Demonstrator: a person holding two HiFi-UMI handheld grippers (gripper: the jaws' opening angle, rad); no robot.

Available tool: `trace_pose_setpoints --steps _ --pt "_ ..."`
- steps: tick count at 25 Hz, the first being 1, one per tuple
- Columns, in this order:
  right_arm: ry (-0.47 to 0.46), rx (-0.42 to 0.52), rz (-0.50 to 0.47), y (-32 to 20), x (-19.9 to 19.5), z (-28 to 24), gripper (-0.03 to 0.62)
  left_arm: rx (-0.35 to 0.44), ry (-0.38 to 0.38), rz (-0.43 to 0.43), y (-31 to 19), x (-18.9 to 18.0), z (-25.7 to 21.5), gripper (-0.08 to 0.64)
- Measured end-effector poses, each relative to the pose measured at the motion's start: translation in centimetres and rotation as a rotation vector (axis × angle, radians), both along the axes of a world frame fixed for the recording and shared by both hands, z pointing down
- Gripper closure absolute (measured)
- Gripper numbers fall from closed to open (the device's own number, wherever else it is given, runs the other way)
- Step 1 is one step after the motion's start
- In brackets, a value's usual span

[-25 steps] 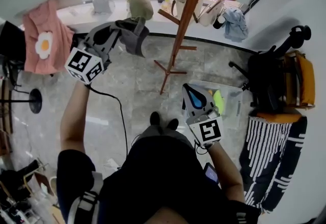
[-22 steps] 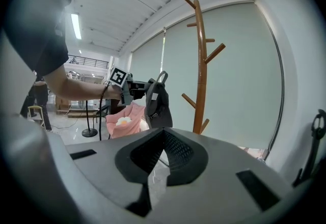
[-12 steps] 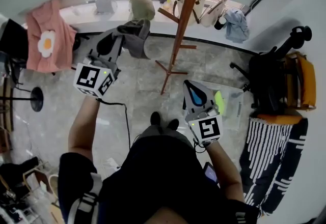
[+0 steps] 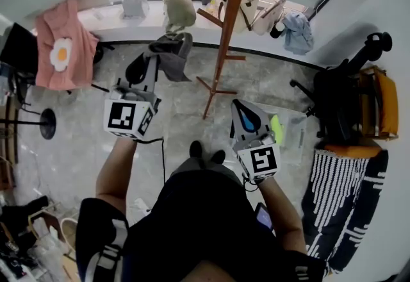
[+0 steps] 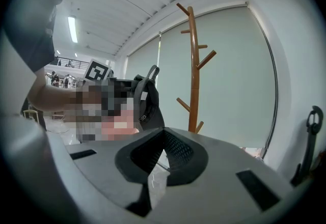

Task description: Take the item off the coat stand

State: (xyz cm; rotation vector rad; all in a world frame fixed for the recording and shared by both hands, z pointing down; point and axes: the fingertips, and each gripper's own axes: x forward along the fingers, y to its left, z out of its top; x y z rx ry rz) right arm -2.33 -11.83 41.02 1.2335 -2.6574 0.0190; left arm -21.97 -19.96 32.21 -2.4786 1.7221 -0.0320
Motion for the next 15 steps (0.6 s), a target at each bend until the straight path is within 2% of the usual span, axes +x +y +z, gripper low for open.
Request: trace_pose_setpoints --steps 11,15 --pt "-0.009 0.008 0.047 0.9 2.2 -0.4 0.572 0.037 -0.024 -0.105 3.6 0.5 0.5 0.532" --pt "-0.006 -0.017 0.061 1.4 3.0 0.0 0.572 0.033 -0.036 -0.128 4.8 0.4 1.5 0.532"
